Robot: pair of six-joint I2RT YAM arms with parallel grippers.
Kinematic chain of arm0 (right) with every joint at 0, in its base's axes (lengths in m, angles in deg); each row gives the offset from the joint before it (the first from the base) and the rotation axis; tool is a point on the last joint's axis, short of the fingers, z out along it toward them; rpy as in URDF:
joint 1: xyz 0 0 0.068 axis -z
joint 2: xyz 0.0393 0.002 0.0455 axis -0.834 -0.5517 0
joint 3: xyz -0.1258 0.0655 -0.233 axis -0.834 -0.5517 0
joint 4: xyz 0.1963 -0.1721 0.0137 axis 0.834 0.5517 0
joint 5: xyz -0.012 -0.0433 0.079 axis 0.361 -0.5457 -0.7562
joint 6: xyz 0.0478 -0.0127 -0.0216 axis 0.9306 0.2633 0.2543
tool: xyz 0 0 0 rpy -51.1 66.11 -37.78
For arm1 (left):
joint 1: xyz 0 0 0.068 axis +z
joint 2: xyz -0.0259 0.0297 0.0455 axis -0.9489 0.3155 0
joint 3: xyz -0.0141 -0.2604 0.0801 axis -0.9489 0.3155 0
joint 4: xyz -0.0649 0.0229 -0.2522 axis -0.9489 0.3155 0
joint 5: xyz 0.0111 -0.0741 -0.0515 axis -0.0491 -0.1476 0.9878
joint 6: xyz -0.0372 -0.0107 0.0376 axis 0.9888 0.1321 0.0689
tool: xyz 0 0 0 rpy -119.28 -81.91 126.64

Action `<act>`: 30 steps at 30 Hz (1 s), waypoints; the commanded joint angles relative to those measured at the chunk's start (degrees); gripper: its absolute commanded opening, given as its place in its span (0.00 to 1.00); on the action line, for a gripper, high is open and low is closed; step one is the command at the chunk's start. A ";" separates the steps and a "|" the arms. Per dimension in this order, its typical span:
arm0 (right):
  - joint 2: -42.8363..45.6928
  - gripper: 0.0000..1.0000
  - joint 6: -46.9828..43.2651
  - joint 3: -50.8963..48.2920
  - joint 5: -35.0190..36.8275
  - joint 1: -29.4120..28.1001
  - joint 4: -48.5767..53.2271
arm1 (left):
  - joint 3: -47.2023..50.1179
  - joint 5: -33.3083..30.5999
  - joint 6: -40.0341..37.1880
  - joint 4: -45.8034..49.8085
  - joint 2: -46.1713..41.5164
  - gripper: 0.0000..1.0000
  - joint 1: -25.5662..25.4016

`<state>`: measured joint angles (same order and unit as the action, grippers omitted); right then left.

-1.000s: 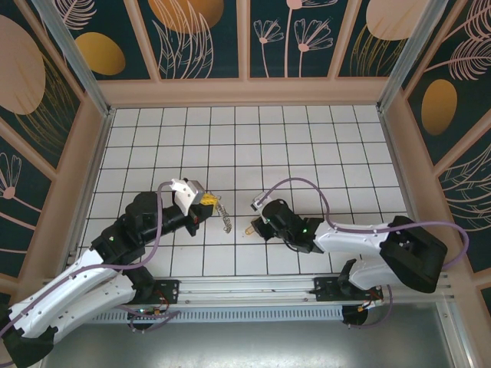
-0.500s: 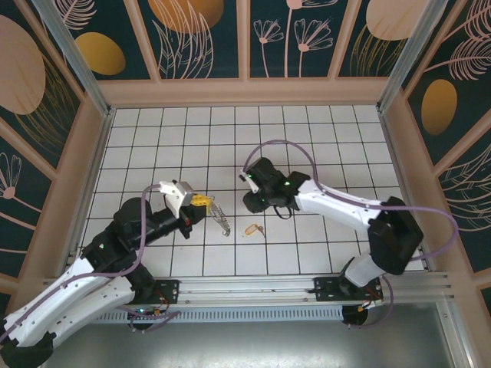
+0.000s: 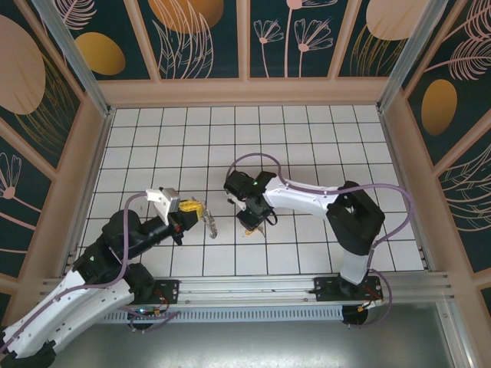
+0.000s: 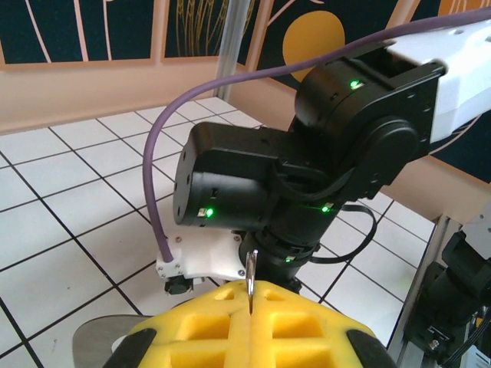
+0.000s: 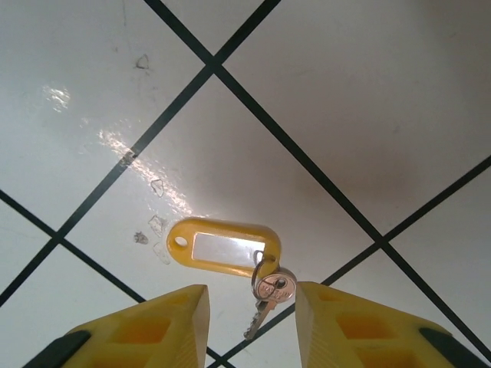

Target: Put the keys on the keyring

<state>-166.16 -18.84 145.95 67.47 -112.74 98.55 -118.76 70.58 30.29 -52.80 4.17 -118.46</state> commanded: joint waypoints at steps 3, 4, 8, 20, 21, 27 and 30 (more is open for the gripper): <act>-3.37 0.32 -1.23 3.61 0.28 -0.44 5.51 | 0.34 -0.95 1.20 -0.55 -0.56 0.00 0.03; -3.74 0.32 -1.15 4.04 1.33 -0.39 5.77 | 0.34 -0.96 1.09 -0.55 -0.48 0.00 0.04; -5.03 0.32 -1.61 4.91 1.77 -0.41 6.12 | 0.62 -1.07 0.99 -0.90 -0.43 0.00 0.06; -7.27 0.23 -2.21 4.99 2.08 -0.38 7.31 | 1.00 -0.81 0.63 -1.34 -0.29 0.00 0.06; -7.35 0.23 -2.29 4.92 1.99 -0.37 7.20 | 0.95 -0.86 0.64 -1.30 -0.22 0.00 0.06; -7.63 0.22 -2.47 4.38 1.61 -0.40 7.38 | 0.87 -0.88 0.54 -1.25 -0.29 0.00 0.02; -7.84 0.22 -2.47 4.57 1.28 -0.38 7.38 | 0.96 -0.93 0.45 -1.34 -0.29 0.00 0.02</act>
<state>-172.80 -20.74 149.75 68.76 -112.76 104.06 -118.11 70.27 30.46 -52.74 4.13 -118.44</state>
